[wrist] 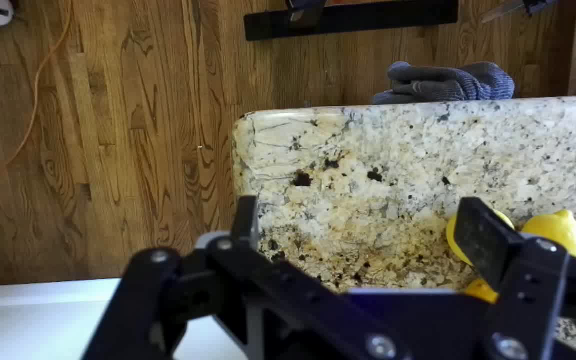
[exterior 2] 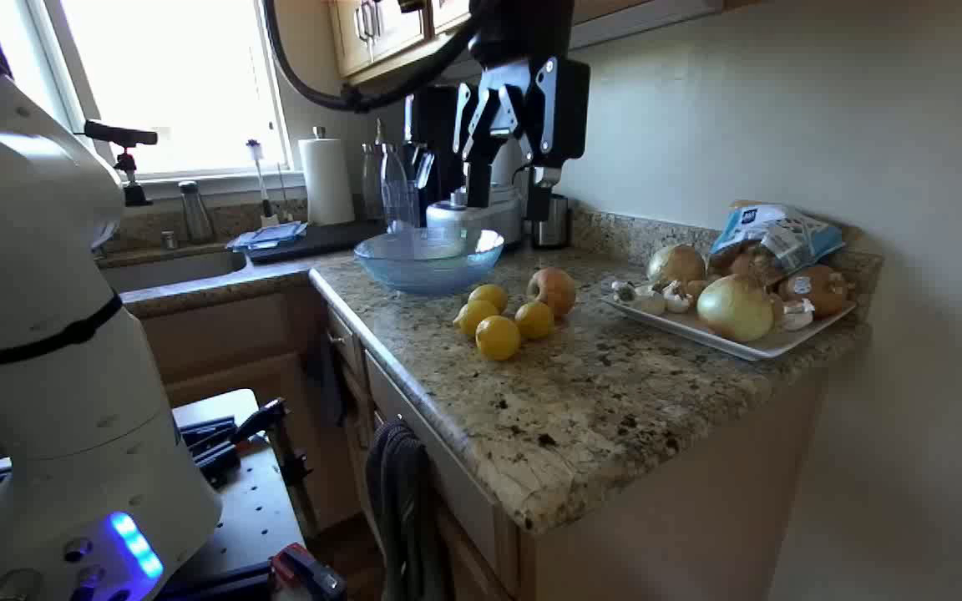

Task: Put the lemons and the apple in the glass bowl

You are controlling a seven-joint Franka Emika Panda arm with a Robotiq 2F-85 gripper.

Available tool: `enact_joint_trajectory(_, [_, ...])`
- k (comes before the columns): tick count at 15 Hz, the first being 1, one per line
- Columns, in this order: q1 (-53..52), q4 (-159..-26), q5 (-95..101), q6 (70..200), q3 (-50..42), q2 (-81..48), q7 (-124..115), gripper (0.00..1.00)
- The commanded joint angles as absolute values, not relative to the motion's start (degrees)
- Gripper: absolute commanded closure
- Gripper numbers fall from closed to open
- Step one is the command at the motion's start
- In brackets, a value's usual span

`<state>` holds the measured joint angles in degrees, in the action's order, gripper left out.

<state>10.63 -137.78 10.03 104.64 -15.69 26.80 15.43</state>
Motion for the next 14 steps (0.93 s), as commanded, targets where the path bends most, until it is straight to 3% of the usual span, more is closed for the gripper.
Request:
enact_joint_trajectory(1, [10.95,-137.7,9.89,104.57,-15.42,26.73,15.56,0.0])
enact_joint_trajectory(14, [7.6,-143.72,7.99,111.11,-9.12,30.25,12.03,0.0])
